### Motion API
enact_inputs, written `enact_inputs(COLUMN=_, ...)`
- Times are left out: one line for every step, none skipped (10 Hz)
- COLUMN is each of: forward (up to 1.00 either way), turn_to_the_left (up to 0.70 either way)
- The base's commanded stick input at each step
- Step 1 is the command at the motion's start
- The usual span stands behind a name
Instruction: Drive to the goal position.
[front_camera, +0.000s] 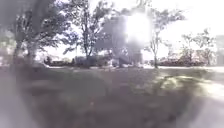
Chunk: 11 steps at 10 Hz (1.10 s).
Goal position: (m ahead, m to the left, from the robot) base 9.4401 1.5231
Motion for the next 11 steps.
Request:
enact_inputs(forward=1.0, turn_to_the_left=0.4)
enact_inputs(forward=1.0, turn_to_the_left=0.4)
enact_inputs(forward=1.0, turn_to_the_left=0.4)
enact_inputs(forward=1.0, turn_to_the_left=0.4)
enact_inputs(forward=1.0, turn_to_the_left=0.4)
enact_inputs(forward=1.0, turn_to_the_left=0.22)
enact_inputs(forward=1.0, turn_to_the_left=0.0)
enact_inputs(forward=1.0, turn_to_the_left=0.0)
enact_inputs(forward=1.0, turn_to_the_left=0.0)
enact_inputs(forward=1.0, turn_to_the_left=0.0)
enact_inputs(forward=1.0, turn_to_the_left=0.0)
